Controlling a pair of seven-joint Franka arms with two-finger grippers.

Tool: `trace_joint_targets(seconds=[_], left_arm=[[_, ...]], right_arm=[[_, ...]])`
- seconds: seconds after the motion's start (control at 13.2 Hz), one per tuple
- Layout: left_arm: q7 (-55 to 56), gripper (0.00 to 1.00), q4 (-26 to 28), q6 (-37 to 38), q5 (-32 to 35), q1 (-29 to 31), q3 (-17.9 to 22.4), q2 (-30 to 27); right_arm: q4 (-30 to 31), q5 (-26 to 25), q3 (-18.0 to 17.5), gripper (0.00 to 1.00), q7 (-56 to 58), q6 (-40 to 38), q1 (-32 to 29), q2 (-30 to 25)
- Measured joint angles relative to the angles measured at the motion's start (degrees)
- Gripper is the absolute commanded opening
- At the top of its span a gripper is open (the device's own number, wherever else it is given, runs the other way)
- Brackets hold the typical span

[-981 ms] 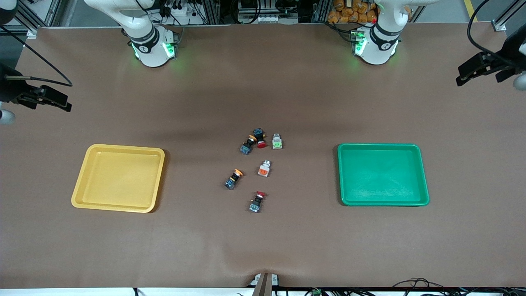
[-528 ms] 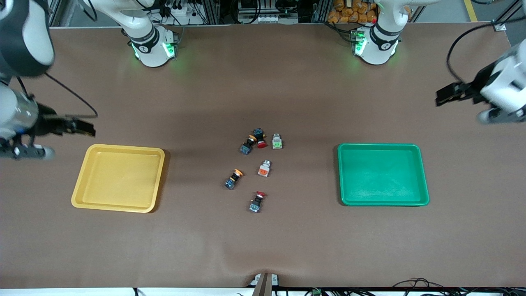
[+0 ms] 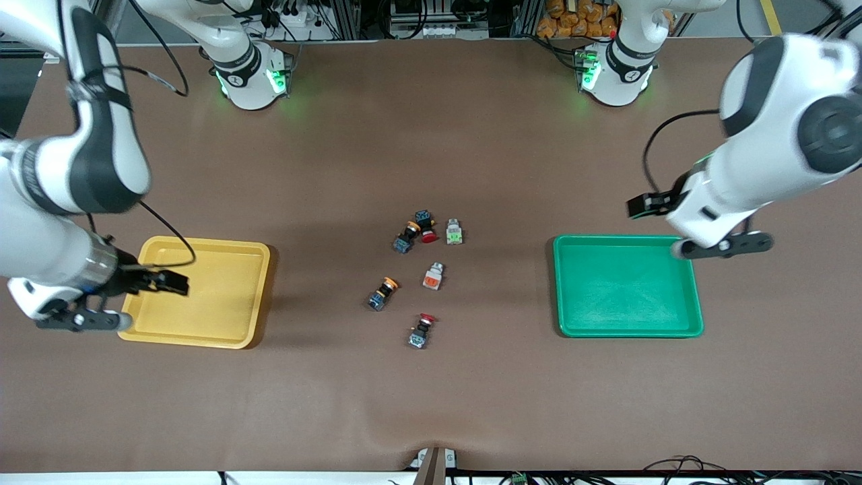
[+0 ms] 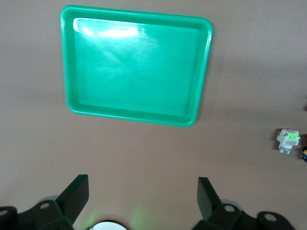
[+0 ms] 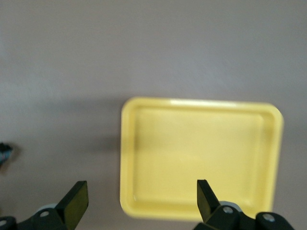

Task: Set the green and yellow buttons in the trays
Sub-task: 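Swing both grippers over the trays, then toward the button cluster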

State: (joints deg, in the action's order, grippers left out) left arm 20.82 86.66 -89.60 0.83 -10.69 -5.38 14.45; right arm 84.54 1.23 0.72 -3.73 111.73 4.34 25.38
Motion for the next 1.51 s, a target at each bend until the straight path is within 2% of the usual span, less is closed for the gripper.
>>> trace_joint_targets(seconds=[0.08, 0.23, 0.53, 0.75, 1.06, 1.28, 1.51], left_arm=[[0.8, 1.0, 0.0, -1.5, 0.0, -1.0, 0.0, 1.4], [3.2, 1.0, 0.0, -4.1, 0.0, -2.7, 0.0, 4.0], [4.2, 1.0, -0.1, -9.3, 0.0, -6.1, 0.0, 8.2], [4.6, 1.0, -0.2, -12.6, 0.0, -8.2, 0.0, 10.4], [11.8, 1.0, -1.0, -13.4, 0.0, -10.8, 0.0, 12.3], [15.4, 1.0, -2.9, -15.5, 0.0, -12.7, 0.0, 15.4], [19.5, 1.0, -5.2, -18.3, 0.0, -14.8, -0.1, 18.4]], right_arm=[[0.0, 0.0, 0.0, 1.0, -0.3, 3.0, 1.2, 2.1], [0.1, 0.4, 0.0, 1.0, -0.8, 3.4, 2.8, 5.6], [0.1, 12.5, -0.1, 1.0, -10.0, -8.3, 4.1, 8.7], [0.2, 17.3, -0.3, 1.0, -20.5, -13.4, 8.7, 10.2], [1.4, 20.1, -0.4, 1.0, -28.5, -10.2, 18.1, 11.5], [6.6, 21.7, -0.3, 1.0, -28.7, -4.0, 19.2, 11.6], [7.6, 22.1, 0.1, 1.0, -28.7, -3.6, 19.2, 11.4]])
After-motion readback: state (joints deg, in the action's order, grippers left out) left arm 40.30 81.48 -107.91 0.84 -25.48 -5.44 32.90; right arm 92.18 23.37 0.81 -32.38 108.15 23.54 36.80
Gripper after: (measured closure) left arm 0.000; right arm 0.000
